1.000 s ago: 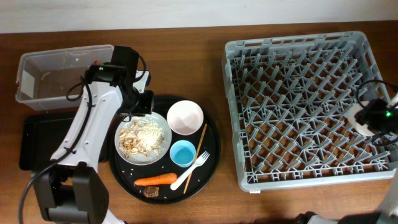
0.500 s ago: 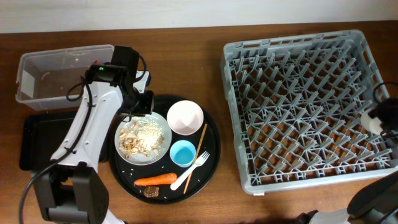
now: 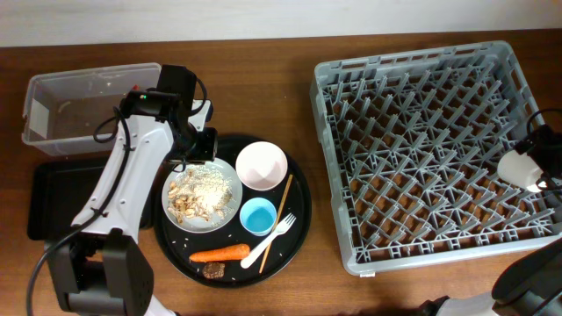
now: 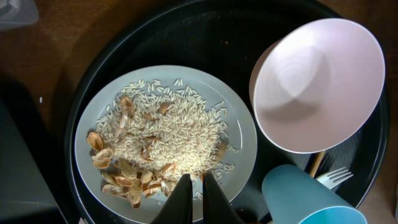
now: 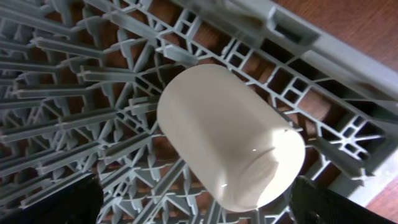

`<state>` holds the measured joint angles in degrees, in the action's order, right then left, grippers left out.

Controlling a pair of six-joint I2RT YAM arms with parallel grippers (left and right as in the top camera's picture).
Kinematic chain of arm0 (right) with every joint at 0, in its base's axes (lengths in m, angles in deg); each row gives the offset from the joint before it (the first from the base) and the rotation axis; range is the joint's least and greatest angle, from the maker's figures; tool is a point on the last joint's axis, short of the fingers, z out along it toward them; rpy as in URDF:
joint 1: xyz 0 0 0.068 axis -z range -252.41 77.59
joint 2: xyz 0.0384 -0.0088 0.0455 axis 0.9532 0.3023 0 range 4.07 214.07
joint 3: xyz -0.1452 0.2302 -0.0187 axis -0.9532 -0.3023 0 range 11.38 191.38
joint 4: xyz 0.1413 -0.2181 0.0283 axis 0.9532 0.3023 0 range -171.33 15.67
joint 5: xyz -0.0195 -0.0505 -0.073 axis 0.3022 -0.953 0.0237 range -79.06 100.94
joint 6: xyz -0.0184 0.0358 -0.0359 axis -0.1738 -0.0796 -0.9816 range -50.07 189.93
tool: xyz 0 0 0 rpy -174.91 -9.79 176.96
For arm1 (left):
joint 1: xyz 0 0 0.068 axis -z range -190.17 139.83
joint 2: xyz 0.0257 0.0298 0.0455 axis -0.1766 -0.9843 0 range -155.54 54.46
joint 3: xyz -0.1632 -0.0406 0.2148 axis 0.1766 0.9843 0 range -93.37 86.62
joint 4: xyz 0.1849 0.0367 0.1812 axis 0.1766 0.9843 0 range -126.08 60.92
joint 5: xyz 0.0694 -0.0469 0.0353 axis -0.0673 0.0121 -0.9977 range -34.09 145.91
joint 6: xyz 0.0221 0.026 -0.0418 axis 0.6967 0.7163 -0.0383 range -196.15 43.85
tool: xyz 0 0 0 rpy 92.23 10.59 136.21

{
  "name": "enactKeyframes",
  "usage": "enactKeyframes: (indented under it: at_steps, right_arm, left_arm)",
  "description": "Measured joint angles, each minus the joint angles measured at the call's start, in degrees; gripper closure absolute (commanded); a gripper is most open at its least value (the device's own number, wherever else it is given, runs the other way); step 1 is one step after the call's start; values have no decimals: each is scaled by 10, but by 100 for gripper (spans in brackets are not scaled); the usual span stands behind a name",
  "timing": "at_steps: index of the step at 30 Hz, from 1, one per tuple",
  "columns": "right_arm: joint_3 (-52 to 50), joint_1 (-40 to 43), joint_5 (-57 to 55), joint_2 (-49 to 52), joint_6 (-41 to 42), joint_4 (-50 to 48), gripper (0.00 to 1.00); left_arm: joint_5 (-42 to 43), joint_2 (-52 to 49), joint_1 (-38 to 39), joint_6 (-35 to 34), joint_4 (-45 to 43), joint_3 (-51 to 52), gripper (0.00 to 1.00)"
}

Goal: Sort waste into correct bins and load items into the dishwasher rack
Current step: 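Place the white cup upside down in the rack's right side with right gripper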

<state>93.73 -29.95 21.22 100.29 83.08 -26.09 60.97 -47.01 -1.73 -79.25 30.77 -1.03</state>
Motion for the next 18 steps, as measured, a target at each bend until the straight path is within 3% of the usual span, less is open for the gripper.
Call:
enactKeyframes:
  at_steps: [8, 18]
  right_arm:
    - [0, 0, 16, 0, 0, 28, 1]
    - [0, 0, -95, 0, 47, 56, 1]
  left_arm:
    - [0, 0, 0, 0, 0, 0, 92]
    - [0, 0, 0, 0, 0, 0, 92]
